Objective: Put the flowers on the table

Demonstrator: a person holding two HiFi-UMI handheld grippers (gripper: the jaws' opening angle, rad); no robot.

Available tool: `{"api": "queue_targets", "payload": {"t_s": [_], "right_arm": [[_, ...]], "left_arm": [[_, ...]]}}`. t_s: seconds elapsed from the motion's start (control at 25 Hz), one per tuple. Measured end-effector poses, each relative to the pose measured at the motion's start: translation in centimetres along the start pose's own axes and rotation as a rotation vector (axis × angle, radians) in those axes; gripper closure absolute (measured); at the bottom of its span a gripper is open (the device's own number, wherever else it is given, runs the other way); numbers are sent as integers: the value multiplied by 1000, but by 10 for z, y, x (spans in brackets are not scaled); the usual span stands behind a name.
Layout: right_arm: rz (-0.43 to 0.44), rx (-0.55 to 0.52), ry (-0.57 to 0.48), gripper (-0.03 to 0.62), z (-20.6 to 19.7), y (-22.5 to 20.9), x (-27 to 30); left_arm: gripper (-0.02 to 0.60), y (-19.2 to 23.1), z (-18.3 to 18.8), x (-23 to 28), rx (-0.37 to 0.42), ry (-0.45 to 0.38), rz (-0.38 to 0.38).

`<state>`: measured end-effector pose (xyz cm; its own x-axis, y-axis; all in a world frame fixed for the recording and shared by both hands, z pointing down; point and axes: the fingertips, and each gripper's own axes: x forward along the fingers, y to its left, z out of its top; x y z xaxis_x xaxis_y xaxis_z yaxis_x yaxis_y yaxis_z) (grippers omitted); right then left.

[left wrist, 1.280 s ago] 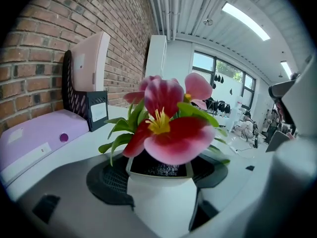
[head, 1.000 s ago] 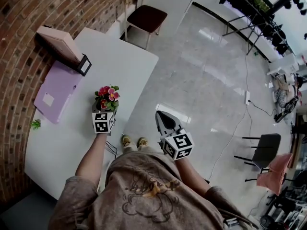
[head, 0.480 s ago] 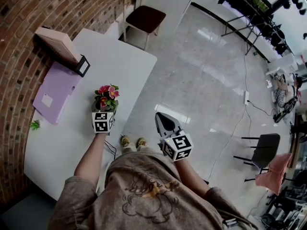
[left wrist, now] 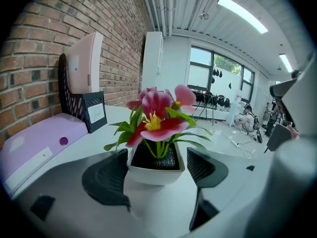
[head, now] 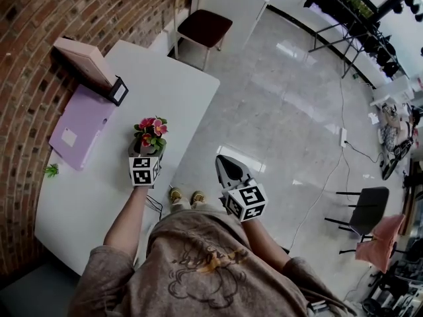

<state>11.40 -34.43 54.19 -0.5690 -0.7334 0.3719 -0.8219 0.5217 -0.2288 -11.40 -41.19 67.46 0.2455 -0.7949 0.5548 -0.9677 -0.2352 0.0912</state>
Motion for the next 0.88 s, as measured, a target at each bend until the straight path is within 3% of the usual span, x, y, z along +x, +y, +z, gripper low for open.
{"api": "queue_targets", "payload": {"t_s": [0.48, 0.88], "right_arm": [[95, -28, -6, 591, 4, 23, 12], [198, -64, -6, 591, 12, 55, 31]], "left_arm": [[213, -2, 10, -52, -63, -45, 8], [213, -4, 51, -123, -109, -183, 17]]}}
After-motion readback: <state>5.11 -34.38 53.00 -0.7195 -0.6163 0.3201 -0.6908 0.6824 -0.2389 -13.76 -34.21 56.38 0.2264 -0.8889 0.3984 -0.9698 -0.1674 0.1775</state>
